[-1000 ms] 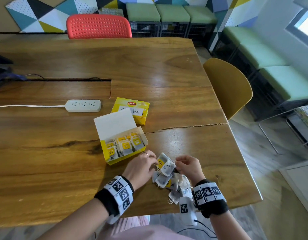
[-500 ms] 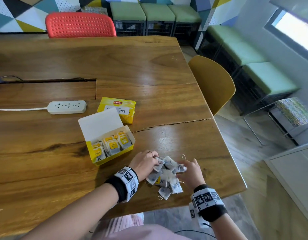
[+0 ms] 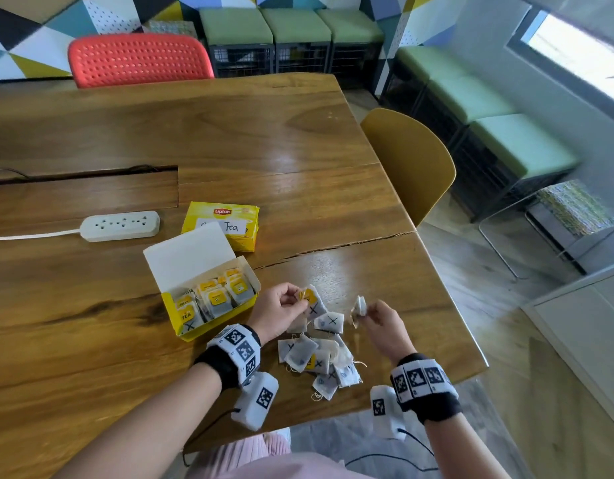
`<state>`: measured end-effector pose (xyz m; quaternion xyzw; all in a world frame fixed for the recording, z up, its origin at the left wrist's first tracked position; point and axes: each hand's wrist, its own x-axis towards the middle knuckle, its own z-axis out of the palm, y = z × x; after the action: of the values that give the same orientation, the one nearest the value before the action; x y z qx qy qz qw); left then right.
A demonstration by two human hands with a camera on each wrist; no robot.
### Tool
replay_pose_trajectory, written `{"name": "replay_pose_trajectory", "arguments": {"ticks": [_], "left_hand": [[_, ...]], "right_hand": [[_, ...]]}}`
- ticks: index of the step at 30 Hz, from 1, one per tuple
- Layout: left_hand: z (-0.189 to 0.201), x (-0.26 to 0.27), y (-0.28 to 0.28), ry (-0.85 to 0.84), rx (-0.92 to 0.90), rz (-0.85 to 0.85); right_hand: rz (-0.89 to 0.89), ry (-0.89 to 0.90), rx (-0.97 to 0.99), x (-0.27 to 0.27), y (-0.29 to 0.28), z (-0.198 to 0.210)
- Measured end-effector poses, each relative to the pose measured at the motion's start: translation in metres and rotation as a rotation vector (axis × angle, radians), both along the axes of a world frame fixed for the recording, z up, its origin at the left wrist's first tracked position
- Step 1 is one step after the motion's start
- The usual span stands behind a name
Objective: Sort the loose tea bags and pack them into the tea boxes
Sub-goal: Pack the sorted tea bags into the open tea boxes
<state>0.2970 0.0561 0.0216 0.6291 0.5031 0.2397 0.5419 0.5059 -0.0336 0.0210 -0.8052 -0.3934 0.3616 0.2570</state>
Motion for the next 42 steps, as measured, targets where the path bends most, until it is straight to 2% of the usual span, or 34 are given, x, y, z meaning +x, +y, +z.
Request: {"name": "replay_pose_trajectory", "arguments": {"ticks": [4,8,11,14,19,22,26,31,37,39,42], "left_hand": [[0.0,0.0,0.003,-0.113,-0.122,0.074],[0.003,0.003,0.007,-0.156,-0.199,0.113],[0.005,0.006,0.01,-0.14,-0.203,0.117],[0.006,0.005,0.011,-0.102,-0.188,0.114],[0.005,0.002,0.012,0.065,-0.034,0.039],[0.007,0.001,0.014,0.037,0.002,0.058],[0.008,0.0,0.019,0.018,-0.012,0.113],[0.011,-0.002,0.021,-0.059,-0.051,0.19],[0.012,-0.006,0.022,-0.107,-0.098,0.213],[0.011,-0.007,0.022,-0.126,-0.108,0.213],[0.012,-0.007,0.021,-0.146,-0.116,0.201]], "right_hand": [[-0.113,0.469,0.096,-0.005,0.004,0.015],[-0.268,0.895,0.182,-0.016,0.012,0.029],[-0.393,1.079,0.245,-0.021,0.018,0.031],[-0.46,1.134,0.275,-0.026,0.022,0.034],[-0.45,1.117,0.248,-0.025,0.026,0.031],[-0.361,1.065,0.227,-0.025,0.023,0.027],[-0.173,0.906,0.213,-0.025,0.019,0.028],[0.06,0.58,0.242,-0.03,0.021,0.038],[0.113,0.342,0.349,-0.035,0.031,0.046],[0.163,0.358,0.341,-0.036,0.034,0.049],[0.234,0.511,0.293,-0.041,0.039,0.057]]}}
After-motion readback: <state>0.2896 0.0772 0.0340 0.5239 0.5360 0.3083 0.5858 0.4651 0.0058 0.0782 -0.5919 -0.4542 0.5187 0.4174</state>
